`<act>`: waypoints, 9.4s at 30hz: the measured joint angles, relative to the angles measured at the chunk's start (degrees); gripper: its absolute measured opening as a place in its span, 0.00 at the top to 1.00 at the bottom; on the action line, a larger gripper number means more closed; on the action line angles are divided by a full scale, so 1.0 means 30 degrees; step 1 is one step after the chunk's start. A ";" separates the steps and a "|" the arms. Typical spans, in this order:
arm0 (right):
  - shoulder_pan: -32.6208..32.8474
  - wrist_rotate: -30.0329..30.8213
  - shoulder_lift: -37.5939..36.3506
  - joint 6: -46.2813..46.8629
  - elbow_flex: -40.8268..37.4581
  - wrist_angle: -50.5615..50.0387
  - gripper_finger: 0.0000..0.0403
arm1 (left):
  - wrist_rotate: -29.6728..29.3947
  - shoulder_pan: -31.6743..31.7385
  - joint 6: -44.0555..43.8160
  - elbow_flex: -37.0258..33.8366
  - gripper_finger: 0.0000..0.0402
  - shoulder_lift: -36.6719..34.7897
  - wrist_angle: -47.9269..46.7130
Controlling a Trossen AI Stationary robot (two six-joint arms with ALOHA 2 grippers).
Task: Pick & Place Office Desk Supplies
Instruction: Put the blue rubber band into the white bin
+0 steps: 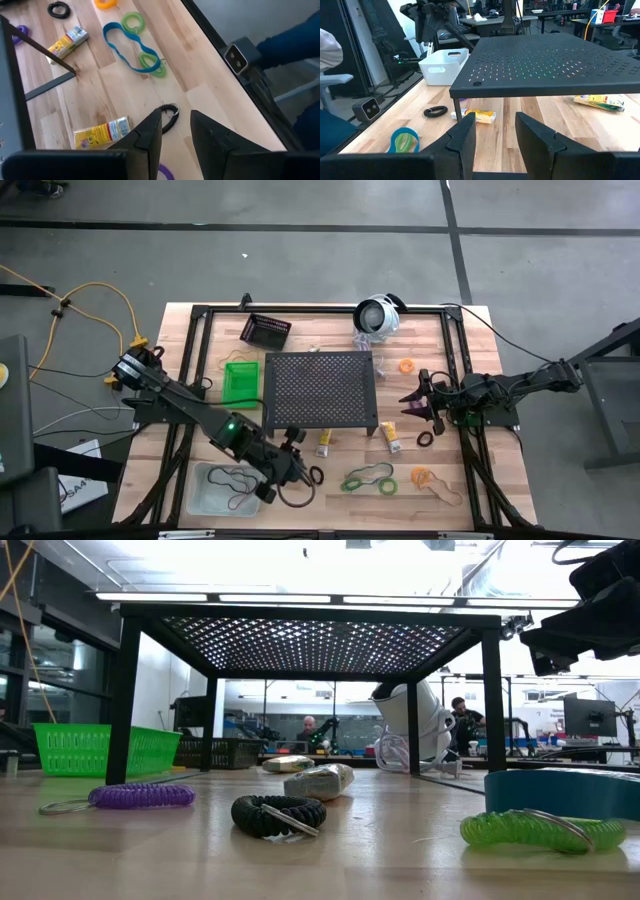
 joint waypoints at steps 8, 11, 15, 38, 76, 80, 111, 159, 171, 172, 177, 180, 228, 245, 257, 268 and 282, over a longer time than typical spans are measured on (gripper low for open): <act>0.0000 -0.0005 0.0000 0.1215 0.0005 0.0000 0.69 | 0.0006 0.0476 -0.0711 0.0000 0.76 0.0004 0.0498; 0.0000 -0.0005 0.0000 0.3070 0.0005 0.0006 0.69 | 0.0011 0.0709 -0.0722 0.0000 0.76 0.0005 0.0537; 0.0000 0.0090 0.0000 0.4171 0.0003 0.0022 0.69 | 0.0015 0.1069 -0.0754 0.0000 0.76 0.0005 0.0537; 0.0173 -0.1900 0.0508 0.4887 0.0180 0.3608 0.69 | 0.0011 0.1868 -0.0748 0.0000 0.76 0.0005 0.0524; 0.6975 0.1096 2.0721 -0.0216 1.1281 0.5674 0.69 | 0.0007 0.1868 -0.0893 0.0000 0.76 0.0012 0.0515; 0.7701 0.2171 2.2380 -0.0621 1.3106 0.3832 0.69 | 0.0007 0.1868 -0.0893 0.0000 0.76 0.0012 0.0523; 0.9022 0.1591 2.9500 0.4758 1.5196 0.2167 0.69 | 0.0007 0.1868 -0.1395 0.0000 0.76 0.0012 0.0515; 1.0083 0.4048 3.1671 0.9112 1.5188 0.1494 0.77 | 0.0008 0.1865 -0.1388 0.0000 0.76 0.0012 0.0501; 1.0047 0.4032 3.1671 0.9052 1.5188 0.1464 0.99 | 0.0010 0.1868 -0.1388 0.0000 0.76 0.0012 0.0501; 1.0047 0.4032 3.1671 0.9058 1.5188 0.1464 0.99 | 0.0007 0.1868 -0.1391 0.0000 0.76 0.0012 0.0501; 1.0047 0.4068 3.1663 0.9042 1.5188 0.1455 0.99 | 0.0013 0.1868 -0.1388 0.0000 0.76 0.0012 0.0501; 1.0034 0.4109 3.1338 0.8892 1.5188 0.1390 0.99 | 0.0007 0.1868 -0.1388 0.0000 0.76 0.0012 0.0501; 0.5297 0.0051 2.5893 0.3816 1.5196 0.7235 0.99 | -0.0107 0.2909 0.1337 0.0007 0.76 0.0012 0.3957; 0.4480 -0.0168 2.5893 0.2874 1.5196 0.8279 0.99 | 0.2761 0.3671 0.1343 0.0007 0.76 0.0012 0.4697; 0.4460 -0.0972 2.5893 0.2859 1.5196 0.9676 0.99 | 0.2747 0.3995 0.1842 0.0007 0.73 0.0012 0.4685; 0.3973 -0.0937 2.5893 0.2378 1.5196 1.0882 0.99 | 0.3206 0.3973 0.1847 0.0007 0.67 0.0456 0.4943; 0.3888 -0.1003 2.5893 0.2473 1.5196 1.0853 0.99 | 0.2914 0.3973 0.2134 0.0015 0.71 0.0580 0.5376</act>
